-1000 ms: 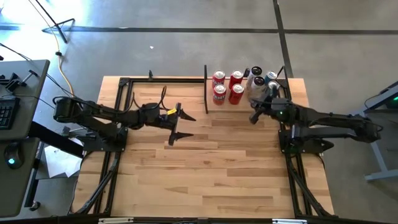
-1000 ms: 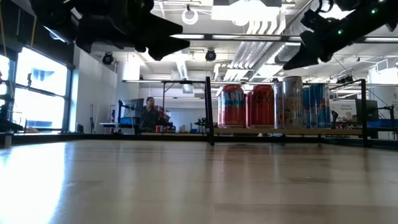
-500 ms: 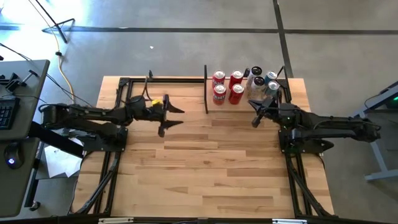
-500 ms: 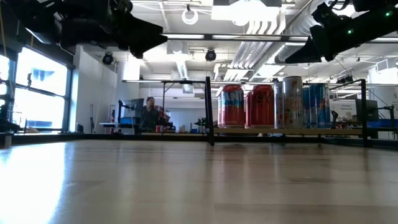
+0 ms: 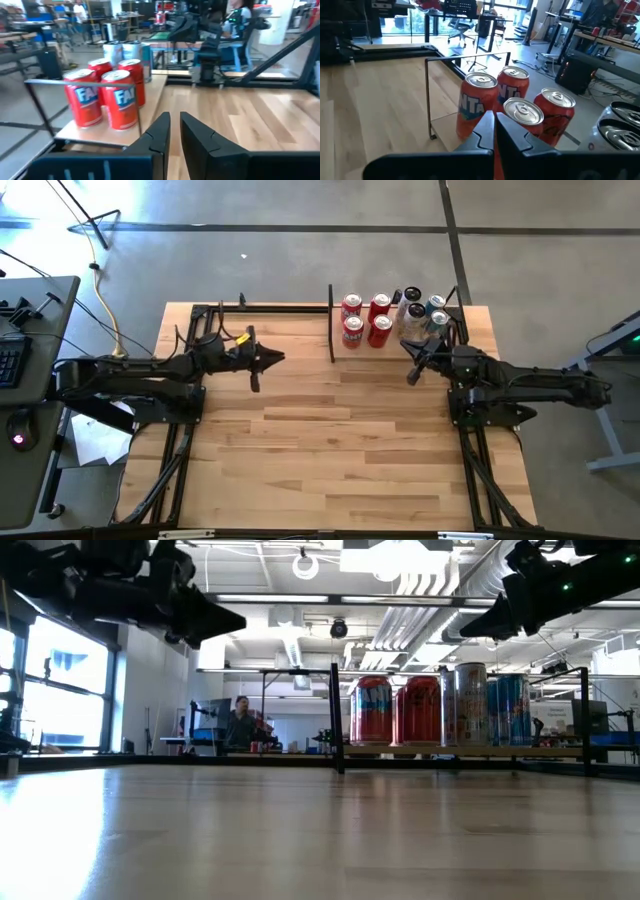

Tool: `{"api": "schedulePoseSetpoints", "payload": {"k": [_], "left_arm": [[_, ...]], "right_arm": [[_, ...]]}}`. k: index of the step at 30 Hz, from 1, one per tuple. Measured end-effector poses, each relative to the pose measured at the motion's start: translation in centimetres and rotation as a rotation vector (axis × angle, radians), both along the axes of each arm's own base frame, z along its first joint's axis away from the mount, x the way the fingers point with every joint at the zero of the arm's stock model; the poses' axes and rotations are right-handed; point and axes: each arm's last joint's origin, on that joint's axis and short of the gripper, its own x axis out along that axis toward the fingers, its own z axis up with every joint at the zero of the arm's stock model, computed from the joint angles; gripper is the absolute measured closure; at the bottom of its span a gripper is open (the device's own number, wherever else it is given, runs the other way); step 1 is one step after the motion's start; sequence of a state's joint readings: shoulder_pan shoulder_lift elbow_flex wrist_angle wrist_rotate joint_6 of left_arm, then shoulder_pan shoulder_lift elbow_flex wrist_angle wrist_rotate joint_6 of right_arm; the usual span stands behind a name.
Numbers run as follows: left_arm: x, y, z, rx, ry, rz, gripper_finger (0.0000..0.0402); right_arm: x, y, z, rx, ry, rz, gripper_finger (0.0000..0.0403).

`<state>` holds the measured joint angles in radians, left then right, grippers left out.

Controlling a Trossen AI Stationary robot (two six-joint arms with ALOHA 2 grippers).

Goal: Place canned beverage on shelf
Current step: Return to Home Position

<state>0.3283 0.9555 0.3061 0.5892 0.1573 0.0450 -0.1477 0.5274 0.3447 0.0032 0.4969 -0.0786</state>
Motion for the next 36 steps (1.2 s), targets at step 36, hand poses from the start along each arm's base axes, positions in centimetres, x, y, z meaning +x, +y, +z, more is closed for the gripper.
{"api": "schedulePoseSetpoints", "payload": {"k": [36], "left_arm": [[-7.1, -1.9, -1.8, 0.042, -0.116, 0.052, 0.0401]], "right_arm": [[0.3, 2.2, -2.9, -0.032, -0.106, 0.292, 0.0403]]}}
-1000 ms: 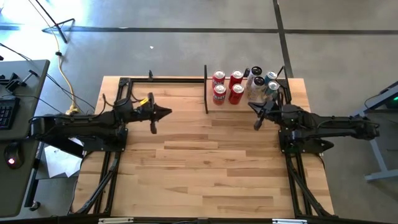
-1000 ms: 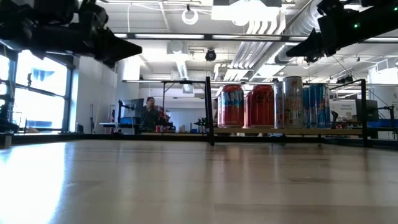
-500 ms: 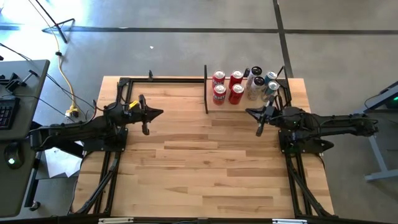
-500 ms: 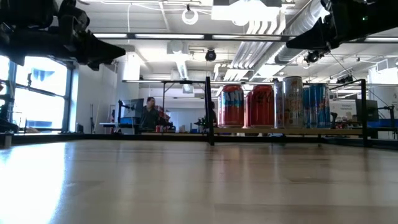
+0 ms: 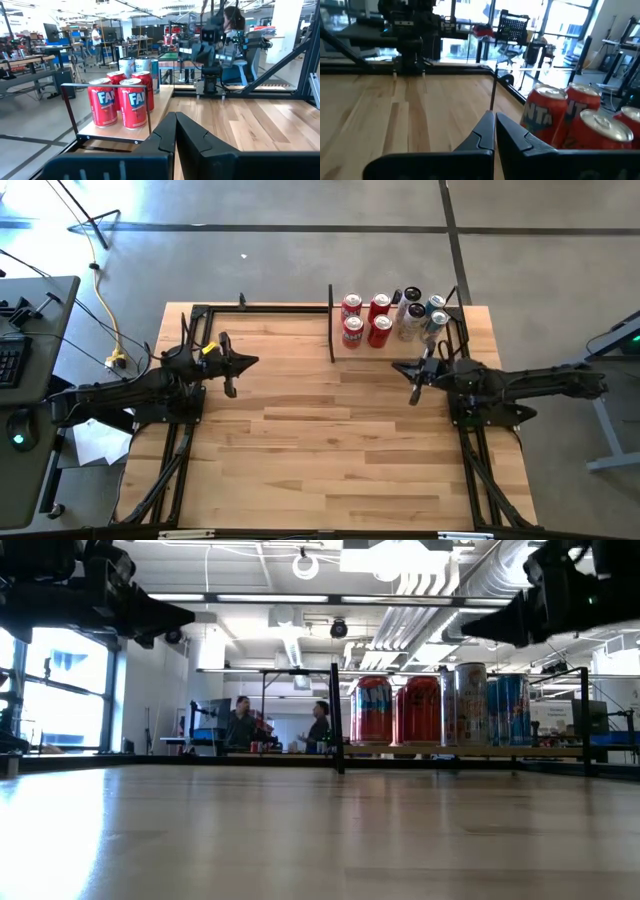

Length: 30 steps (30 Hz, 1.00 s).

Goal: Place canned beverage on shelf
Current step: Return to Home Position

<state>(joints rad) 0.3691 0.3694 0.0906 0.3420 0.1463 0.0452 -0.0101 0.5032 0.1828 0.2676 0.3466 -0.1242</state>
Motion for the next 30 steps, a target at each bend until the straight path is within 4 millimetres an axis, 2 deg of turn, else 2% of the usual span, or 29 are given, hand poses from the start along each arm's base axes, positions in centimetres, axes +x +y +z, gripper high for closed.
{"api": "schedulePoseSetpoints", "payload": {"k": [3, 6, 18, 25, 30], "left_arm": [[-0.1, 0.0, 0.0, 0.0, 0.002, 0.0, 0.0401], [-0.1, 0.0, -0.1, -0.002, 0.006, 0.0, 0.0401], [-0.8, -0.2, -0.4, -0.026, 0.04, 0.016, 0.0401], [-2.1, -0.5, 0.0, 0.004, -0.031, 0.034, 0.0401], [-2.6, -0.5, -1.5, 0.007, -0.082, 0.068, 0.0401]], "right_arm": [[-0.6, 0.0, -1.9, -0.001, -0.052, -0.001, 0.0403], [-1.3, 0.0, -2.7, -0.001, -0.084, 0.007, 0.0403], [-4.0, -0.6, -3.3, -0.002, -0.105, 0.013, 0.0403], [-4.1, -1.1, -3.3, -0.009, -0.095, -0.011, 0.0403], [-4.2, -1.3, -3.4, 0.012, -0.099, -0.002, 0.0403]]}}
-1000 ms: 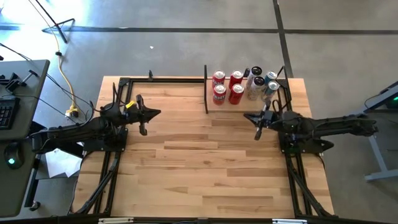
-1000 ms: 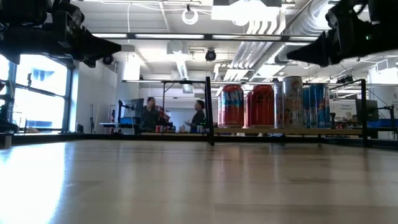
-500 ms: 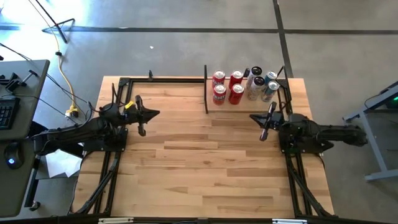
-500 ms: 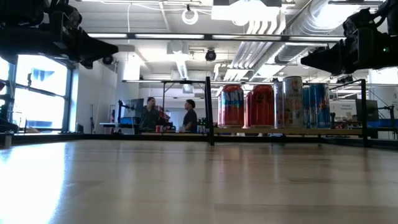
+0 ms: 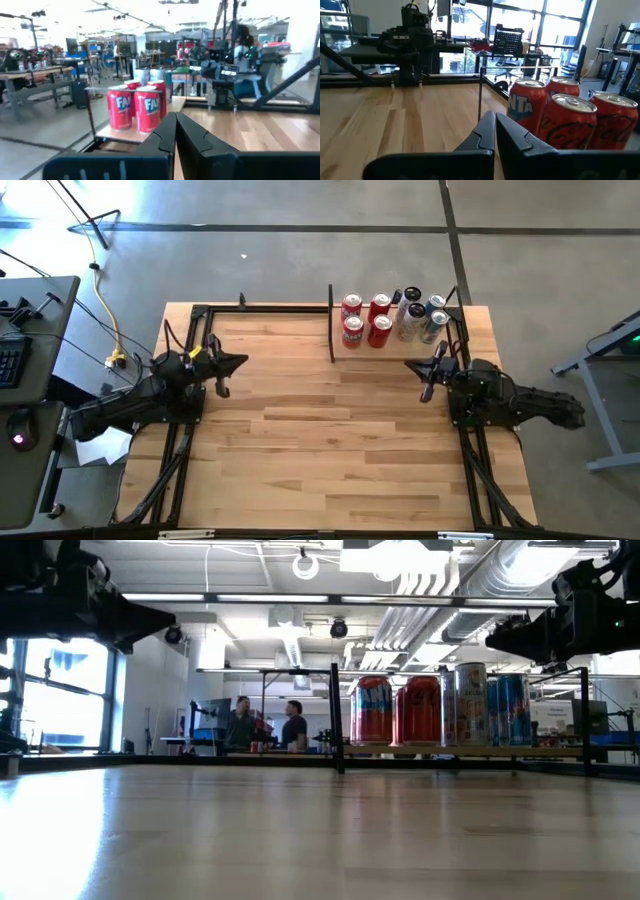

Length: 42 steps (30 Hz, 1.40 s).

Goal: Place canned beverage on shelf
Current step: Return to Home Position

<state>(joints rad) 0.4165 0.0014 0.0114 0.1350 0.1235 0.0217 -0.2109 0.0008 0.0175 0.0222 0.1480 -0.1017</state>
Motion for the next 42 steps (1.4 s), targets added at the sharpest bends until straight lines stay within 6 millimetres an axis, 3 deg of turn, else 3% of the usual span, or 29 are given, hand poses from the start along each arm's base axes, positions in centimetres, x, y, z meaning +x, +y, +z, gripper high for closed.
{"api": "schedulePoseSetpoints", "payload": {"k": [23, 33, 38, 42], "left_arm": [[-0.2, 0.5, -0.2, 0.007, 0.028, 0.085, 0.04], [0.0, 0.9, -1.5, 0.083, 0.209, 0.198, 0.0397], [0.0, 0.9, -1.5, 0.01, 0.188, 0.193, 0.0396], [0.0, 0.9, -1.6, -0.15, 0.126, 0.179, 0.0396]], "right_arm": [[-0.2, -1.5, -0.4, -0.035, 0.071, -0.149, 0.0403], [-0.3, -1.7, -0.4, -0.036, 0.072, -0.171, 0.0403], [-0.3, -1.7, -0.4, -0.036, 0.072, -0.172, 0.0403], [-0.3, -1.7, -0.4, -0.036, 0.072, -0.171, 0.0403]]}}
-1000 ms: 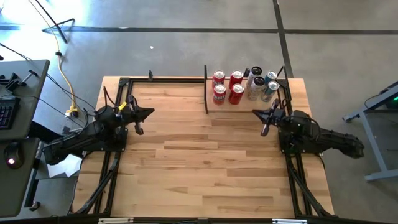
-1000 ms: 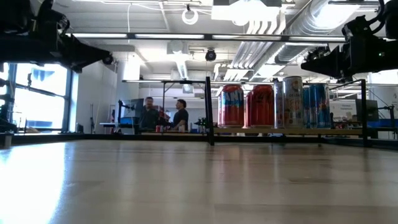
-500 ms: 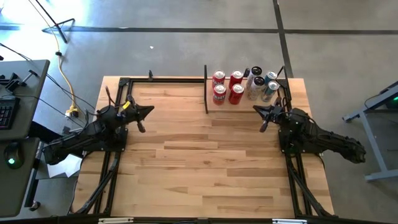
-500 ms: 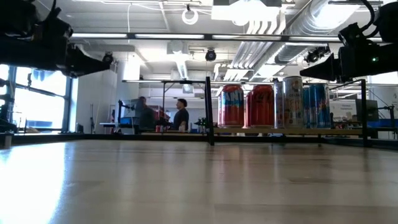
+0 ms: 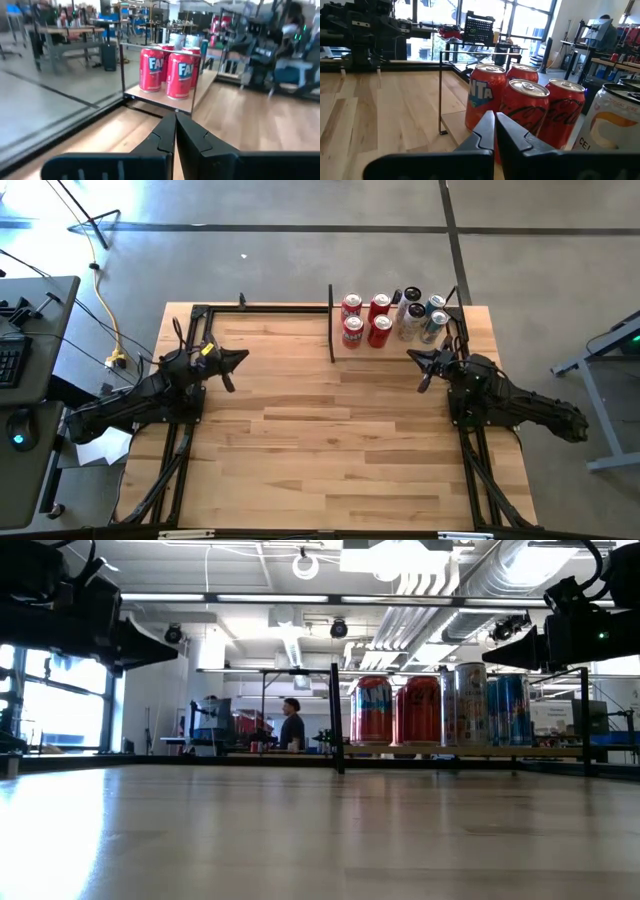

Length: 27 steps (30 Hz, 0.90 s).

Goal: Place canned beverage on shelf
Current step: Return to Home Position

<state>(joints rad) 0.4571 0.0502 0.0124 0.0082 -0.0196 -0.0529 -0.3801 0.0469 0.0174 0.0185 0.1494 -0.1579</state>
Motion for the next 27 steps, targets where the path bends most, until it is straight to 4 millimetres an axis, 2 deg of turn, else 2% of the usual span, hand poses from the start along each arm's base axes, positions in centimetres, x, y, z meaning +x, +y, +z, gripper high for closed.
{"api": "schedulePoseSetpoints", "payload": {"k": [3, 27], "left_arm": [[0.0, 0.0, 0.01, -0.04, -0.022, 0.001, 0.0396], [0.0, 0.0, 0.01, -0.043, -0.024, 0.001, 0.0396]], "right_arm": [[0.0, 0.0, 0.0, 0.0, 0.0, 0.0, 0.0403], [0.0, 0.0, 0.0, 0.0, 0.0, 0.0, 0.0403]]}}
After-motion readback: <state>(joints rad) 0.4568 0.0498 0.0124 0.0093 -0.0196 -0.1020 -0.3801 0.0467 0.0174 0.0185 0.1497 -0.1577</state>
